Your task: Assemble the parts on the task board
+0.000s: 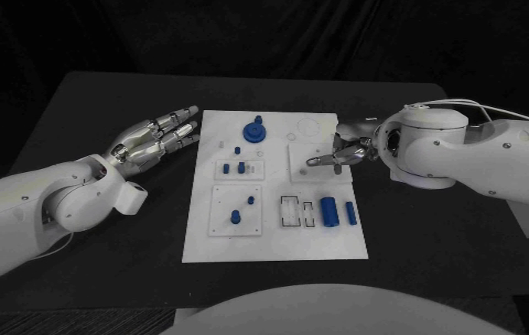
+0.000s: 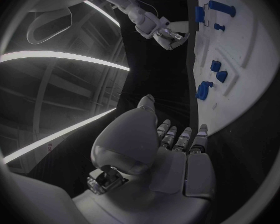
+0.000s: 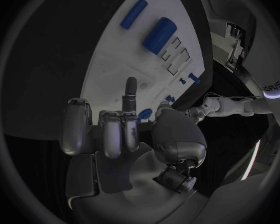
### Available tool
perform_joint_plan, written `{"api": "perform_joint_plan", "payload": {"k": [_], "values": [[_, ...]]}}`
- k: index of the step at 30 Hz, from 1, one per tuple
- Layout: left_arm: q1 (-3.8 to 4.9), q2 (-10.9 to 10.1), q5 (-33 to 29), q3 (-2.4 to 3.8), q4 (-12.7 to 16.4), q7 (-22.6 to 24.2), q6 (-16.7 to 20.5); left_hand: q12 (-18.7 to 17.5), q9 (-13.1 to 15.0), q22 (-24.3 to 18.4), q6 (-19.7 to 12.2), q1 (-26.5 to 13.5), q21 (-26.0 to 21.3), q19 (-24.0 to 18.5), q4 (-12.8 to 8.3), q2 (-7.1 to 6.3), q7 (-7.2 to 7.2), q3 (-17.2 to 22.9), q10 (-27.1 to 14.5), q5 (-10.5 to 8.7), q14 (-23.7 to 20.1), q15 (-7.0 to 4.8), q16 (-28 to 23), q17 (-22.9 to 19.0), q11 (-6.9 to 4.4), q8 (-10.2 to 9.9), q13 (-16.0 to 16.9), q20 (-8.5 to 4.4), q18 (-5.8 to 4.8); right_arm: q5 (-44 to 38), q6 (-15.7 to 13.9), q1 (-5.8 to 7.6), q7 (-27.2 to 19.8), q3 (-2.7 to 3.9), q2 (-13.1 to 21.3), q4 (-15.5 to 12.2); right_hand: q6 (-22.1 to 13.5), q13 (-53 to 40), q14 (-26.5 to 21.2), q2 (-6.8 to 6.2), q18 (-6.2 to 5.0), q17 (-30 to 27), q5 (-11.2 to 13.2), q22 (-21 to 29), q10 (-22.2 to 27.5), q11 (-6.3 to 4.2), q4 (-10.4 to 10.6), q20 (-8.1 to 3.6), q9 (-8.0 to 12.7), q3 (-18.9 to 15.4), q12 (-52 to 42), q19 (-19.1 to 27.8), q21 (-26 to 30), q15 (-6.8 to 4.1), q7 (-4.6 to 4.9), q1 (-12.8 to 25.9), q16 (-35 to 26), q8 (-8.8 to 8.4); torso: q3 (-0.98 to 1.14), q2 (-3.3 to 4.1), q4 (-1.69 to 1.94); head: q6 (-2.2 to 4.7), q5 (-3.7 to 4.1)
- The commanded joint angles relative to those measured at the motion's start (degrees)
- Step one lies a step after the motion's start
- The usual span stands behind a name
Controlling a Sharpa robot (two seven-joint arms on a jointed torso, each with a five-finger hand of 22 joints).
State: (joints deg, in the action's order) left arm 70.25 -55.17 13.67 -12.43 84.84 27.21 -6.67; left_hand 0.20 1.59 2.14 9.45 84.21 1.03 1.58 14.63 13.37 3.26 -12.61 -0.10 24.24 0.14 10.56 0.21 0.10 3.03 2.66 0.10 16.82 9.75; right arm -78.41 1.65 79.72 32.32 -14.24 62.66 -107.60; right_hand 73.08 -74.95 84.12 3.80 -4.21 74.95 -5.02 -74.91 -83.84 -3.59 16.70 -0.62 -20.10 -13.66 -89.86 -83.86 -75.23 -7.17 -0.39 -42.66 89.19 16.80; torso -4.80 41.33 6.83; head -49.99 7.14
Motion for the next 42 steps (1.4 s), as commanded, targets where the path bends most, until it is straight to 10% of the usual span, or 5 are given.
{"api": "perform_joint_plan", "payload": {"k": [1, 14, 42], "values": [[-0.14, 0.11, -0.32, 0.04, 0.20, 0.18, 0.02, -0.20, 0.01, -0.33, -0.12, 0.56, -0.29, -0.52, -0.45, -0.06, 0.46, -0.07, 0.10, 0.37, -0.14, 0.47, -0.21, -0.10, 1.00, 0.13, -0.10, -0.05, -0.40, 0.92, 4.83, -0.20, 7.17, 0.02, 0.09, -0.47, 0.81, -15.05, 5.66, 1.18, 1.26, 13.95, -0.93, -11.28, -6.16, -0.52, -0.06, -0.50, 0.16, -0.78, -0.14, -1.45, -1.70, -0.57, 0.00, -0.96, 0.31, -0.87, -0.12, 0.01, -0.01, -0.01, 1.84], [-0.24, -0.10, -0.32, 0.05, 0.60, 2.17, -0.17, -0.11, 0.19, 0.09, 1.19, 0.79, -0.06, -0.19, -0.93, 0.23, 0.54, -0.18, 0.28, 0.56, -0.01, 0.43, -0.10, -0.03, 2.01, 0.64, -0.01, -0.04, -0.15, 1.20, 3.97, -0.63, 7.92, 0.02, -0.11, -2.22, 1.78, -15.05, 5.68, 1.03, 2.30, 13.99, -3.55, -12.61, -6.16, -0.44, -1.02, -0.45, 1.10, -2.73, -0.14, -2.95, -6.98, -0.48, 0.13, -7.28, 0.36, -3.96, -0.07, 0.05, 0.04, -0.01, 4.58], [-0.29, -0.44, -0.32, 0.05, 0.68, 2.02, -0.16, -0.15, 0.16, 0.22, 1.15, 1.03, 0.04, -0.05, -1.14, 0.26, 0.25, -0.17, 0.20, 0.92, -0.05, 0.32, -0.14, -0.05, 1.98, 0.62, -0.05, -0.09, 0.01, -2.32, 6.60, -5.63, 8.09, 0.02, 0.25, -4.98, 1.67, -15.05, 5.40, -0.01, 1.98, 12.51, -1.03, -12.16, -6.16, -0.28, -1.79, -0.29, 1.64, -1.94, -0.14, -2.22, -5.99, -0.24, 0.41, -10.88, -0.23, -6.07, -0.08, -0.02, 0.01, -0.01, 3.63]]}}
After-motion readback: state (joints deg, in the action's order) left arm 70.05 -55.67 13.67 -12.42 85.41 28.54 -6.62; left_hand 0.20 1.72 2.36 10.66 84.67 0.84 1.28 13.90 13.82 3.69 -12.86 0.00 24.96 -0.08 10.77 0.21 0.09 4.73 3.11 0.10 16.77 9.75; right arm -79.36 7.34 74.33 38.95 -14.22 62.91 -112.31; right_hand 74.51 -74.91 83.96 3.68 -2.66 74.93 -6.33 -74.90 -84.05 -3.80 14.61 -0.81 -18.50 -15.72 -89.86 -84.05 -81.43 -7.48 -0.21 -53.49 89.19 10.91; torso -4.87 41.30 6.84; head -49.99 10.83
